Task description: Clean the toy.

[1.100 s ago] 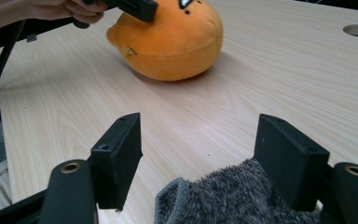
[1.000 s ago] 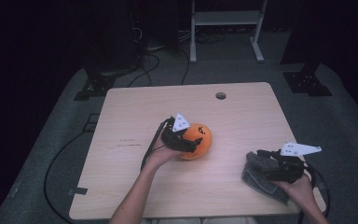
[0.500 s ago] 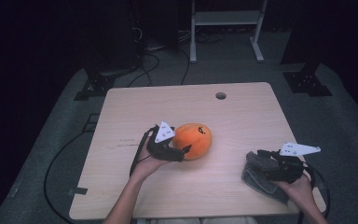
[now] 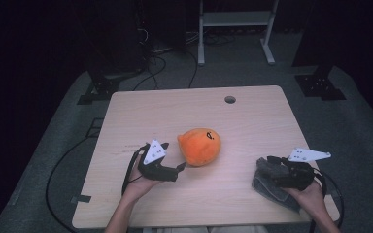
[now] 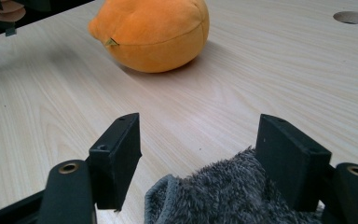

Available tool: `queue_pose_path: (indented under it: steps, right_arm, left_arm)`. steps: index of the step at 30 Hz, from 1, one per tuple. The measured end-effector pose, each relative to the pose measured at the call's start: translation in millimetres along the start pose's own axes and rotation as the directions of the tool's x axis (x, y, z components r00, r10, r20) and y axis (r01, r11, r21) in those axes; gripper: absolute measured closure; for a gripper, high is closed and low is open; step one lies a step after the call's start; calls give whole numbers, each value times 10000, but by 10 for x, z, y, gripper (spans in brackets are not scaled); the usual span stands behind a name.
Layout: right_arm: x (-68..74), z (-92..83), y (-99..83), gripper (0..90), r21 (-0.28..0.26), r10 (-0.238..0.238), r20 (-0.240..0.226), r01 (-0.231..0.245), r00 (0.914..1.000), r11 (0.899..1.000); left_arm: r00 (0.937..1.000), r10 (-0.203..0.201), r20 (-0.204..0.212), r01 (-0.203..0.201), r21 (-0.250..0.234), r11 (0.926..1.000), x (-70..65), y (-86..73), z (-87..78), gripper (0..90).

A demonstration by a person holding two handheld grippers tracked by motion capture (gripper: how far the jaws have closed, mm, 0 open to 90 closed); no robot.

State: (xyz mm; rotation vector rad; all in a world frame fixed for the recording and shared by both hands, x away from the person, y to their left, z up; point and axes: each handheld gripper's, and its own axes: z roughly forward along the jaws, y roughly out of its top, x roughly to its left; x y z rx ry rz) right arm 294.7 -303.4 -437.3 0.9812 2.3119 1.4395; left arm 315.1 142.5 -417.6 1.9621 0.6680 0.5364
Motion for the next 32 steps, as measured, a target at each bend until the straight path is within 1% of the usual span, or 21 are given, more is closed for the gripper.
queue_pose_path:
  steps: [2, 6, 8, 9, 10, 12, 13, 16, 17, 20, 22, 25, 26, 27, 29, 32]
  right_arm:
    - [1, 2, 0, 297, 38, -11, -7, 11, 10000, 10000]
    - [7, -10, -4, 297, 59, 50, -21, -50, 10000, 10000]
    - [10, -18, -8, 297, 53, 30, -24, -30, 10000, 10000]
    - [12, -22, -10, 296, 39, 4, -18, -4, 10000, 10000]
    - [15, -26, -12, 296, 17, -3, -9, 3, 10000, 10000]
    - [18, -37, -21, 296, -3, -5, -1, 5, 10000, 10000]
    - [15, -41, -26, 296, 11, 27, 22, -27, 10000, 10000]
    - [11, -49, -36, 296, -10, 45, 65, -45, 10000, 10000]
    - [10, -49, -38, 296, -29, 39, 77, -39, 10000, 10000]
    - [0, -48, -55, 294, -24, 100, 131, -99, 9999, 9999]
    - [4, -58, -69, 297, -114, 90, 293, -86, 9995, 9999]
    - [10, -78, -92, 302, -249, 166, 255, -159, 9995, 9996]
    - [11, -81, -97, 302, -290, 153, 235, -146, 9996, 9995]
    - [19, -83, -105, 302, -311, 186, 231, -178, 9996, 9994]
    - [19, -84, -114, 300, -296, 116, 238, -108, 9997, 9995]
    - [12, -86, -129, 297, -284, 109, 293, -101, 9995, 9995]
  left_arm:
    - [9999, -157, -53, 157, 31, 9999, 7, -56, -21, 89]
    - [9995, -277, -164, 279, 119, 9995, 12, -146, -67, 88]
    - [9992, -378, -162, 380, 86, 9992, 6, -182, -82, 88]
    - [9992, -362, -191, 365, 138, 9992, 4, -202, -91, 86]
    - [9988, -459, -195, 462, 156, 9988, -2, -228, -95, 86]
    - [9985, -494, -243, 498, 175, 9986, -9, -266, -113, 78]
    - [9982, -557, -210, 561, 192, 9982, -16, -285, -124, 78]
    - [9984, -530, -208, 536, 304, 9981, -31, -325, -154, 78]
    - [9979, -625, -193, 631, 313, 9975, -36, -374, -184, 78]
    - [9976, -673, -187, 680, 394, 9969, -31, -450, -208, 78]
    - [9985, -535, -123, 542, 664, 9963, -24, -507, -200, 78]
    - [9996, -258, -88, 265, 941, 9952, -35, -553, -182, 78]
    - [9999, 61, -136, -46, 1055, 9944, -49, -560, -181, 78]
    - [9996, 229, -148, -212, 1056, 9942, -59, -559, -183, 78]
    - [9997, 240, -69, -232, 925, 9954, -65, -560, -192, 78]
    - [9997, 241, -55, -235, 893, 9957, -64, -559, -192, 77]
